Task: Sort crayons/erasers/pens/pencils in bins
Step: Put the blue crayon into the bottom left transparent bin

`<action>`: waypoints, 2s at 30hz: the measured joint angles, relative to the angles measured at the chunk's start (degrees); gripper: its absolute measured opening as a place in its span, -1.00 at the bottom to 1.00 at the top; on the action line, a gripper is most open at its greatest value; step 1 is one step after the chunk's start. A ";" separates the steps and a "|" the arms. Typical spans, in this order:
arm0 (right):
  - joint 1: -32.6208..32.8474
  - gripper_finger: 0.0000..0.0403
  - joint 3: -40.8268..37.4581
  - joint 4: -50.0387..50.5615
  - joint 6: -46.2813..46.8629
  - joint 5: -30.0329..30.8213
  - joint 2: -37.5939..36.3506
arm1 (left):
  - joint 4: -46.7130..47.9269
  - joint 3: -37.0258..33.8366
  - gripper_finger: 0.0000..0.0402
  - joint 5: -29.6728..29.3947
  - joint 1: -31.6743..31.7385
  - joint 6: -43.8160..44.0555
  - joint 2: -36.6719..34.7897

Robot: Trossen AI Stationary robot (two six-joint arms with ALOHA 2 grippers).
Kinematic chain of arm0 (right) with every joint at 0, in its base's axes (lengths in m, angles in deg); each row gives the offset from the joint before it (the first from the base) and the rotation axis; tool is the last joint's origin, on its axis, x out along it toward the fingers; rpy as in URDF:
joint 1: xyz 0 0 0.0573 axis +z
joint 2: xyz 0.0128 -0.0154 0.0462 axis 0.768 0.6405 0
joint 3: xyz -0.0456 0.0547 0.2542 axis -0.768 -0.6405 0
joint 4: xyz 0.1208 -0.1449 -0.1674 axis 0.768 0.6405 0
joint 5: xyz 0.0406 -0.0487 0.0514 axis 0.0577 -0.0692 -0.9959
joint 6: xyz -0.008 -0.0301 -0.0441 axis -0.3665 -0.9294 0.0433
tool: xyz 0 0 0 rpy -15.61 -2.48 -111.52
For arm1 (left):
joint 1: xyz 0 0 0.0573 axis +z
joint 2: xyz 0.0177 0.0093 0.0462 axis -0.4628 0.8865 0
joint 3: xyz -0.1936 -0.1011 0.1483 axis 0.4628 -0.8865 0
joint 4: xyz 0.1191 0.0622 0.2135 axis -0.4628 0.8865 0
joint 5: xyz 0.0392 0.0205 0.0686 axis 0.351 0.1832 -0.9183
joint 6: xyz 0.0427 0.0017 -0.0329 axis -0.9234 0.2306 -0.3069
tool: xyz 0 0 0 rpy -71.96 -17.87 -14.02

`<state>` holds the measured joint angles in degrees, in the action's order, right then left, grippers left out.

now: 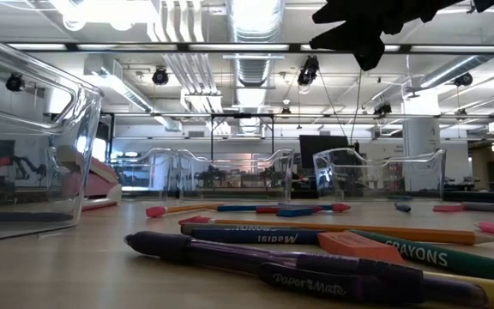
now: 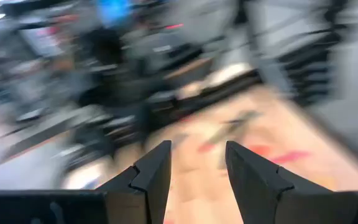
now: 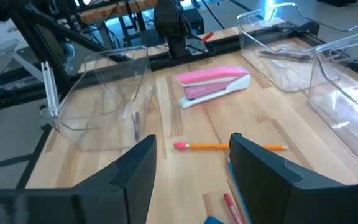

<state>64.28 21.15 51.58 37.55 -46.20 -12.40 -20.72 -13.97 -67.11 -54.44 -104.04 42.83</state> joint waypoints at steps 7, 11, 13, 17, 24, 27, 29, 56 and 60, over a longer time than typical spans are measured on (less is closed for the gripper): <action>0.00 -0.05 0.00 0.58 0.11 0.00 0.00 | 4.88 -2.42 -0.31 -6.09 6.22 6.63 -5.42; 0.00 -0.05 0.00 0.84 0.15 0.00 0.00 | 10.45 -5.44 -0.31 0.42 8.89 10.97 -11.44; 0.00 -0.05 0.00 1.07 0.12 0.00 0.00 | 9.17 -8.23 -0.31 2.82 9.50 12.13 -15.54; -0.13 -0.05 0.00 1.20 -0.82 0.62 0.00 | -1.51 -16.97 -0.31 3.46 10.24 10.92 -23.66; -0.15 -0.05 0.00 3.20 -2.39 3.50 0.00 | -35.33 -35.64 -0.31 3.67 10.41 9.95 -31.24; -0.15 -0.05 0.00 4.22 -3.76 3.66 -0.01 | -47.71 -40.47 -0.31 3.66 10.43 7.90 -31.70; -0.15 -0.05 0.00 5.58 -5.01 5.16 -0.02 | -53.79 -42.09 -0.31 3.66 10.43 6.00 -31.72; -0.78 -0.05 -6.96 35.69 30.56 10.81 0.00 | -35.01 -37.92 -0.31 3.03 10.43 16.27 -30.20; -0.89 -0.05 -9.00 35.80 36.49 14.56 0.00 | -34.98 -37.34 -0.31 1.66 10.52 15.22 -28.95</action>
<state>63.39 12.15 87.38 74.05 -31.64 -12.40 -55.70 -51.31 -65.45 -43.92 -88.82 13.87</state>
